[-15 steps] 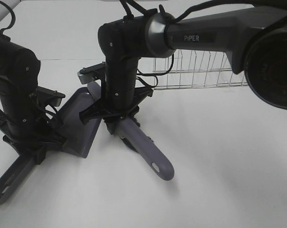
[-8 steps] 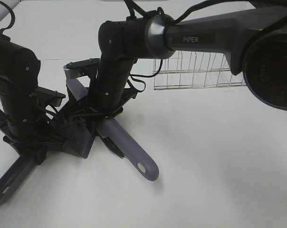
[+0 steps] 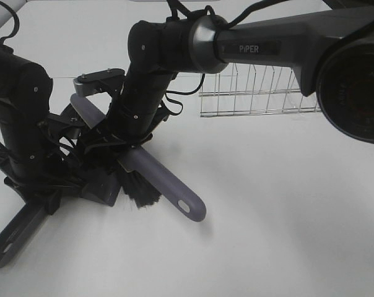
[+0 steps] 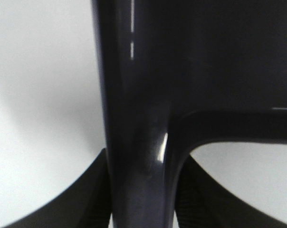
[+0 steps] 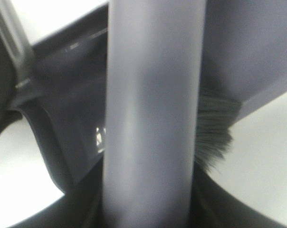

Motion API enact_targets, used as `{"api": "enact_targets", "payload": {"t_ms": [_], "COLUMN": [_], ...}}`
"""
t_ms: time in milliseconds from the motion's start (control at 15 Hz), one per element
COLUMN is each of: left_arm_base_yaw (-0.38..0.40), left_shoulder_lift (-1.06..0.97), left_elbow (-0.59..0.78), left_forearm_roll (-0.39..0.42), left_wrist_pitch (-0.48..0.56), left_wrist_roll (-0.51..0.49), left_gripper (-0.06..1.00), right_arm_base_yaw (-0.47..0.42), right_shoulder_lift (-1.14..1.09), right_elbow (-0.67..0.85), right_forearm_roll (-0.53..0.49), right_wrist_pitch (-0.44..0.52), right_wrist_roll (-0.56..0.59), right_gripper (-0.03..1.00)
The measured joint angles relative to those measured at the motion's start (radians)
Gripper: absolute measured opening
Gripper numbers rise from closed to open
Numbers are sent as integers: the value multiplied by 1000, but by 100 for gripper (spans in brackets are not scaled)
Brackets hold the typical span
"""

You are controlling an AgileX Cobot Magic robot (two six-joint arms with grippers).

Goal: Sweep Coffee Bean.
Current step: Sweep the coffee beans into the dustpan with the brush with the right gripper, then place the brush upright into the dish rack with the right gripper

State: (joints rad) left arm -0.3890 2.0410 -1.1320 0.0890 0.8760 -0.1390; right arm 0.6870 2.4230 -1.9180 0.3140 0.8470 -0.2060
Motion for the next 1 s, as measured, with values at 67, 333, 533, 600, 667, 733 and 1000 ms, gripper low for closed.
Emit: {"api": "enact_targets", "payload": {"t_ms": [67,333,533,600,667,733,1000], "left_arm_base_yaw": [0,0,0,0,0,0,0], "left_shoulder_lift": [0,0,0,0,0,0,0], "left_elbow": [0,0,0,0,0,0,0], "left_forearm_roll": [-1,-6,-7,-7,-7,-7,-7], "left_wrist_pitch": [0,0,0,0,0,0,0], "left_wrist_roll": [0,7,7,7,7,7,7], "left_gripper": [33,33,33,33,33,33,33], "right_arm_base_yaw": [0,0,0,0,0,0,0], "right_shoulder_lift": [0,0,0,0,0,0,0], "right_elbow": [-21,-90,-149,-162,-191,-257,-379], "right_forearm_roll": [8,25,-28,-41,-62,-129,-326], "right_wrist_pitch": [0,-2,59,76,112,198,356], "right_wrist_roll": [-2,-18,-21,-22,-22,-16,84], "right_gripper": [27,27,27,27,27,27,27]}}
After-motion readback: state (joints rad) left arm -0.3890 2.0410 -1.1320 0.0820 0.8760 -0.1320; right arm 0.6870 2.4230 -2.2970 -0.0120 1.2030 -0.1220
